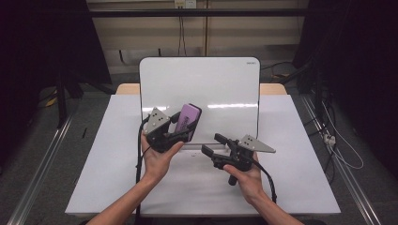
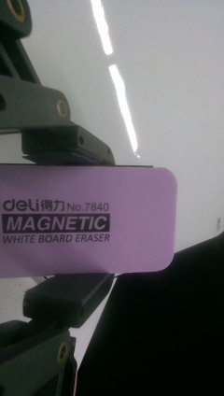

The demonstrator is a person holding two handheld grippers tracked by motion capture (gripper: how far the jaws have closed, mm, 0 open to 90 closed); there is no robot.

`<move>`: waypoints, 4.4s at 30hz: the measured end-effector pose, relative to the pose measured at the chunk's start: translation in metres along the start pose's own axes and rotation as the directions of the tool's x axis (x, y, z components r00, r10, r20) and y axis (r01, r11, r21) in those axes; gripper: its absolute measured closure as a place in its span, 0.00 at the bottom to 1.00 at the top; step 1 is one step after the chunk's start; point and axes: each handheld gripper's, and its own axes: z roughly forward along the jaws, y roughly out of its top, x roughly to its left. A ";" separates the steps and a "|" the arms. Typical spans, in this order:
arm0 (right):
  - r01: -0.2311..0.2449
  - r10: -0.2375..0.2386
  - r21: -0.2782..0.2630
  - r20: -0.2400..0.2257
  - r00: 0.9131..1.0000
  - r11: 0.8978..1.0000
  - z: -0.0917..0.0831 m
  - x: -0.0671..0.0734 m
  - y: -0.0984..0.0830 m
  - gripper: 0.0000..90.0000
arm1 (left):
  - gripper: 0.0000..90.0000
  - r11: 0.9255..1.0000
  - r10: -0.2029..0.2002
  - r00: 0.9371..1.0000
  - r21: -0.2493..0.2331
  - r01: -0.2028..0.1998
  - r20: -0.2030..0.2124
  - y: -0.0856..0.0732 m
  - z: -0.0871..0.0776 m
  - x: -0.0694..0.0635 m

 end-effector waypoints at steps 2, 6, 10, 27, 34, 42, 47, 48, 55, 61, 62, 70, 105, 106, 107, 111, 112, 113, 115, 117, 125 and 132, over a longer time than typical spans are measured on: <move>-0.020 0.019 -0.016 -0.013 1.000 1.000 0.002 0.002 -0.001 0.33 | 0.46 1.000 -0.004 1.000 0.000 0.004 0.005 -0.001 0.002 -0.002; -0.032 0.031 -0.021 -0.028 0.999 0.999 0.008 0.005 -0.004 0.39 | 0.46 1.000 0.002 1.000 0.001 -0.002 0.013 -0.002 0.004 -0.006; -0.076 0.074 -0.036 -0.046 0.996 0.996 0.013 0.006 -0.005 0.48 | 0.46 1.000 0.007 1.000 -0.002 -0.007 0.017 -0.004 0.006 -0.009; -0.161 0.160 -0.006 -0.093 0.983 0.987 0.022 -0.001 -0.009 0.61 | 0.46 1.000 -0.024 0.999 0.012 0.024 0.028 -0.010 0.015 -0.012; -0.156 0.155 -0.002 -0.104 0.983 0.988 0.022 0.000 -0.010 0.64 | 0.46 1.000 -0.007 0.999 0.016 0.007 0.037 -0.011 0.016 -0.016; -0.150 0.148 -0.024 -0.073 0.986 0.988 0.019 -0.002 -0.008 0.72 | 0.45 1.000 -0.010 0.999 0.000 0.010 0.048 -0.011 0.015 -0.016; -0.095 0.094 -0.001 -0.045 0.994 0.996 0.017 -0.002 -0.007 0.74 | 0.44 1.000 -0.013 0.998 0.025 0.012 0.060 -0.013 0.017 -0.014; -0.081 0.081 0.010 -0.041 0.996 0.997 0.016 -0.002 -0.007 0.74 | 0.42 1.000 -0.004 0.999 0.026 0.003 0.054 -0.014 0.018 -0.014; 0.008 -0.008 0.054 -0.010 1.000 0.998 0.008 -0.004 -0.005 0.75 | 0.22 0.998 0.031 0.999 0.044 -0.033 0.038 -0.013 0.017 -0.013; -0.014 0.011 0.064 0.046 0.999 0.998 0.002 -0.017 -0.006 0.75 | 0.15 1.000 0.028 0.999 0.014 -0.029 0.017 -0.003 0.010 -0.010; -0.012 0.008 0.068 0.049 0.999 0.998 0.000 -0.018 -0.005 0.75 | 0.14 0.999 0.040 0.999 0.017 -0.040 0.011 -0.001 0.008 -0.007; 0.085 -0.099 0.097 0.142 0.985 0.992 -0.025 -0.029 0.001 0.76 | 0.06 0.995 0.045 0.999 0.086 -0.042 -0.028 -0.003 -0.004 0.009; 0.329 -0.536 0.479 0.400 0.743 0.814 -0.070 -0.051 0.021 0.76 | 0.05 0.963 0.091 0.983 0.264 -0.046 -0.160 -0.074 -0.067 0.041; 0.332 -0.545 0.492 0.394 0.740 0.805 -0.067 -0.051 0.020 0.76 | 0.06 0.964 0.093 0.982 0.262 -0.048 -0.163 -0.077 -0.070 0.042; 0.334 -0.556 0.506 0.390 0.734 0.795 -0.065 -0.050 0.019 0.76 | 0.06 0.965 0.099 0.981 0.256 -0.053 -0.169 -0.079 -0.073 0.043; 0.346 -0.580 0.531 0.372 0.725 0.774 -0.055 -0.052 0.015 0.76 | 0.07 0.974 0.082 0.978 0.223 -0.037 -0.193 -0.086 -0.081 0.047; 0.346 -0.579 0.531 0.371 0.726 0.774 -0.054 -0.051 0.015 0.76 | 0.07 0.976 0.066 0.979 0.219 -0.022 -0.194 -0.086 -0.082 0.050; 0.348 -0.583 0.535 0.368 0.724 0.770 -0.053 -0.050 0.016 0.76 | 0.06 0.977 0.059 0.978 0.214 -0.015 -0.199 -0.086 -0.083 0.052; 0.356 -0.590 0.540 0.355 0.726 0.763 -0.050 -0.050 0.017 0.76 | 0.06 0.979 0.051 0.975 0.203 -0.006 -0.217 -0.086 -0.084 0.055; 0.359 -0.591 0.539 0.352 0.726 0.762 -0.048 -0.049 0.017 0.76 | 0.06 0.980 0.037 0.975 0.200 0.008 -0.220 -0.087 -0.085 0.057; 0.372 -0.604 0.545 0.341 0.720 0.751 -0.046 -0.048 0.017 0.76 | 0.07 0.979 0.025 0.976 0.201 0.019 -0.217 -0.089 -0.085 0.060; 0.383 -0.626 0.564 0.332 0.706 0.731 -0.038 -0.045 0.019 0.75 | 0.07 0.979 0.032 0.976 0.202 0.012 -0.216 -0.089 -0.086 0.060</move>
